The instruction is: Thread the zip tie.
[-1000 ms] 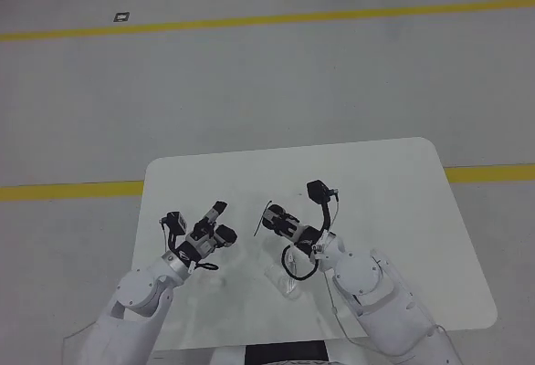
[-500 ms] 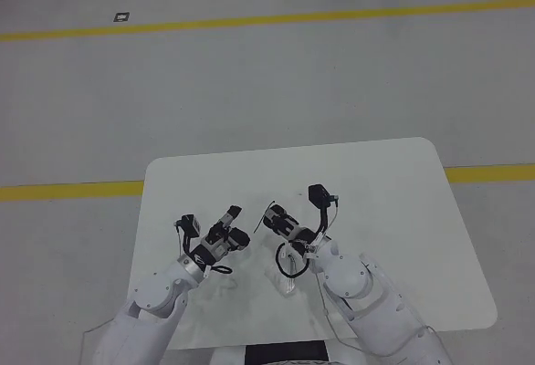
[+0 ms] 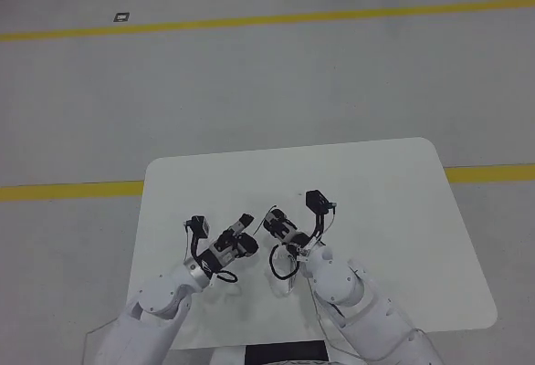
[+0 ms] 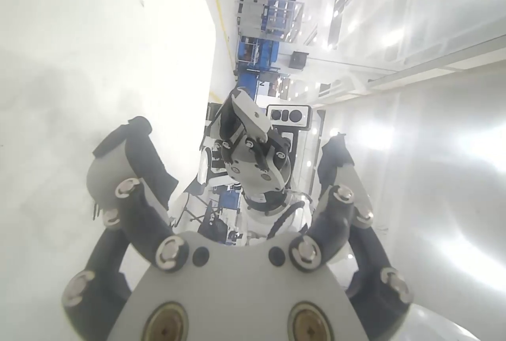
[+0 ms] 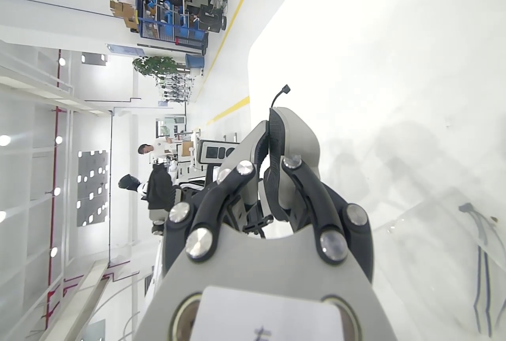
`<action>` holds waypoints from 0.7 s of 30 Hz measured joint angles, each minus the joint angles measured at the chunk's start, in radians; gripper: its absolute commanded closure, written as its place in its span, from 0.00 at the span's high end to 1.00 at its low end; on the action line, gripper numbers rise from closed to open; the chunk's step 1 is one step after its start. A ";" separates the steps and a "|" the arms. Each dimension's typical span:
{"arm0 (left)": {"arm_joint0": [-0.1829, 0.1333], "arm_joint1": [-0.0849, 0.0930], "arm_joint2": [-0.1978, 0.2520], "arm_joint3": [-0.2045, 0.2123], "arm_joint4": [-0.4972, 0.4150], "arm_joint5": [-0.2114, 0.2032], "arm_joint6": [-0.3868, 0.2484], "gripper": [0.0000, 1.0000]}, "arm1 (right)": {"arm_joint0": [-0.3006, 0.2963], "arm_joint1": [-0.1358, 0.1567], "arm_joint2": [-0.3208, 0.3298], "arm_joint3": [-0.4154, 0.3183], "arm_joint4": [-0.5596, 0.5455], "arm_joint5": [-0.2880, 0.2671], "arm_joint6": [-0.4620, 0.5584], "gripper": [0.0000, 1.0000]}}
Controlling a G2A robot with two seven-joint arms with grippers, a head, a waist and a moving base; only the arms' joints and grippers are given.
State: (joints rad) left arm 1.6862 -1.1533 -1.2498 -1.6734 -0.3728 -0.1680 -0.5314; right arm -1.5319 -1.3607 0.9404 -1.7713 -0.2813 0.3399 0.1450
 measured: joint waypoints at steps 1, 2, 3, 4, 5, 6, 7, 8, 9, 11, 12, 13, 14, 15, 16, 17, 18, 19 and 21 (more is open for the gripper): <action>0.000 0.000 0.000 0.000 0.000 0.000 0.000 1.00 | 0.000 0.000 0.000 0.000 0.000 0.000 0.000 0.00; 0.000 0.000 0.000 0.000 0.000 0.000 0.000 1.00 | 0.000 0.000 0.000 0.000 0.000 0.000 0.000 0.00; 0.000 -0.001 0.002 0.001 -0.003 0.002 0.003 1.00 | -0.001 0.000 0.000 0.000 0.002 -0.003 0.000 0.00; -0.001 -0.001 0.006 0.001 -0.010 0.003 0.009 1.00 | -0.003 0.000 0.000 0.000 0.007 -0.009 -0.001 0.00; -0.002 -0.002 0.010 0.002 -0.020 0.002 0.015 1.00 | -0.005 -0.001 0.001 0.000 0.014 -0.014 -0.002 0.00; -0.003 -0.003 0.014 0.003 -0.030 -0.006 0.017 1.00 | -0.010 -0.002 0.001 -0.003 0.027 -0.018 -0.007 0.00; -0.004 -0.003 0.015 0.005 -0.035 -0.014 0.016 1.00 | -0.013 -0.003 0.000 -0.005 0.034 -0.018 -0.011 0.00; -0.005 -0.003 0.017 0.005 -0.040 -0.024 0.013 1.00 | -0.017 -0.004 -0.002 -0.007 0.042 -0.016 -0.016 0.00; -0.004 -0.003 0.019 0.007 -0.050 -0.036 0.011 1.00 | -0.022 -0.006 -0.004 -0.009 0.055 -0.009 -0.021 0.00; -0.004 -0.004 0.021 0.007 -0.063 -0.049 0.008 1.00 | -0.028 -0.009 -0.006 -0.013 0.072 -0.001 -0.033 0.00; -0.004 -0.004 0.021 0.007 -0.064 -0.054 0.008 1.00 | -0.029 -0.010 -0.006 -0.015 0.080 -0.002 -0.038 0.00; -0.004 -0.004 0.021 0.007 -0.064 -0.054 0.008 1.00 | -0.030 -0.010 -0.006 -0.016 0.081 -0.002 -0.040 0.00; -0.004 -0.004 0.020 0.007 -0.063 -0.054 0.008 1.00 | -0.030 -0.010 -0.006 -0.016 0.081 -0.003 -0.040 0.00; -0.004 -0.004 0.020 0.007 -0.063 -0.054 0.008 1.00 | -0.029 -0.010 -0.006 -0.016 0.081 -0.003 -0.039 0.00; -0.004 -0.004 0.020 0.007 -0.063 -0.053 0.008 1.00 | -0.029 -0.010 -0.006 -0.016 0.080 -0.003 -0.039 0.00; -0.004 -0.004 0.020 0.007 -0.063 -0.053 0.008 1.00 | -0.029 -0.010 -0.006 -0.016 0.080 -0.003 -0.039 0.00; -0.004 -0.004 0.020 0.007 -0.063 -0.053 0.008 1.00 | -0.029 -0.010 -0.006 -0.016 0.080 -0.003 -0.039 0.00; -0.005 -0.004 0.021 0.008 -0.060 -0.051 0.011 1.00 | -0.029 -0.010 -0.006 -0.015 0.080 -0.004 -0.039 0.00; -0.010 -0.004 0.028 0.010 -0.043 -0.044 0.026 1.00 | -0.029 -0.010 -0.008 -0.010 0.070 -0.007 -0.044 0.00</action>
State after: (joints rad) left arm 1.6765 -1.1570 -1.2218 -1.6636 -0.4160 -0.2123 -0.5055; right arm -1.5612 -1.3704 0.9321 -1.7812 -0.2118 0.3326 0.1010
